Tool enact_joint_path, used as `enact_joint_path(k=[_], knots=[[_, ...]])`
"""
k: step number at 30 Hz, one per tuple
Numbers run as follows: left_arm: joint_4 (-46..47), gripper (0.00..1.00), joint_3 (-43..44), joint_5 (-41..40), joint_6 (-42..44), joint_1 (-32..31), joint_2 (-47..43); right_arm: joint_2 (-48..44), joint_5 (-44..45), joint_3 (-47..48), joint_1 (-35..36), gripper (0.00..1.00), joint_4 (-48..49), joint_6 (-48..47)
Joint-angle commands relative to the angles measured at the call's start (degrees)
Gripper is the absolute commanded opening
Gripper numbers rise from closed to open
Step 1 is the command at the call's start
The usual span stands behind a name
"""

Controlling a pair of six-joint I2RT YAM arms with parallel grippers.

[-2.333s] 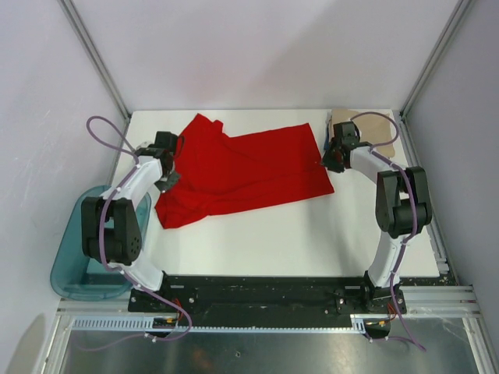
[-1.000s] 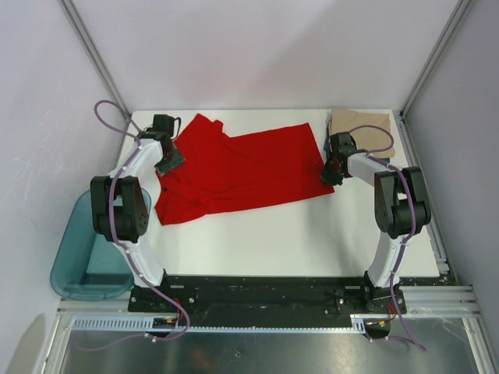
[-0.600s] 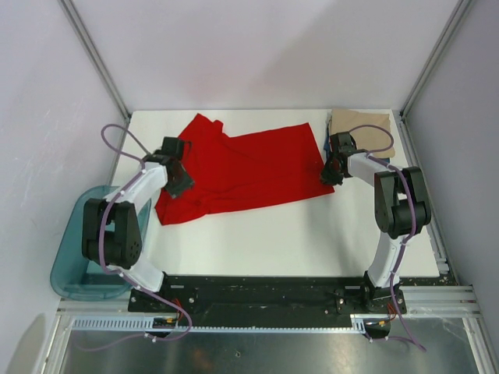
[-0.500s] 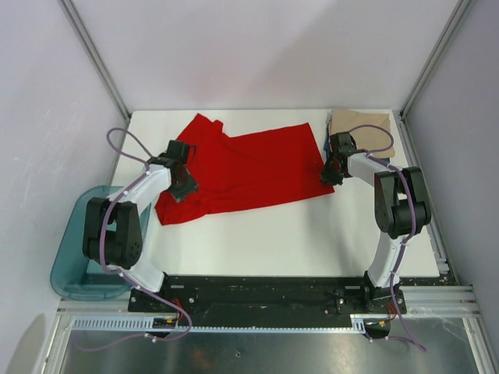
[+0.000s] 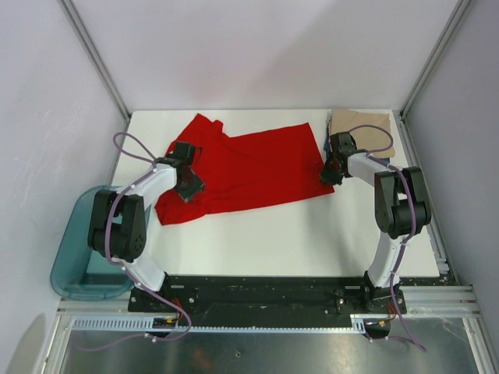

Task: Fold and stack the t-shirts
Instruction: Fold the flattened tshirt in 1/3 of the way

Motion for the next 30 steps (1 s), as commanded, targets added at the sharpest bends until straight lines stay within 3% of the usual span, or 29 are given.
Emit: enact_joint_path(k=[1, 10, 18, 22, 30], knots=[[1.10, 0.42, 0.75, 0.19, -2.20, -0.65, 1.15, -2.39, -0.87, -0.21, -0.22, 0.14, 0.86, -0.96], [1.25, 0.08, 6.36, 0.04, 0.00, -0.89, 4.46, -2.35, -1.55, -0.21, -0.75, 0.13, 1.06, -0.87], [1.06, 0.00, 19.49, 2.17, 8.50, -1.16, 13.06, -2.65, -1.80, -0.21, -1.30, 0.12, 1.01, -0.90], [0.34, 0.02, 21.62, 2.17, 9.64, -1.14, 14.60, -2.95, -1.69, -0.21, -1.44, 0.12, 0.62, -1.10], [0.41, 0.37, 7.11, -0.02, 4.32, -1.22, 0.05, -3.10, -2.02, -0.20, -1.06, 0.12, 0.93, -1.12]])
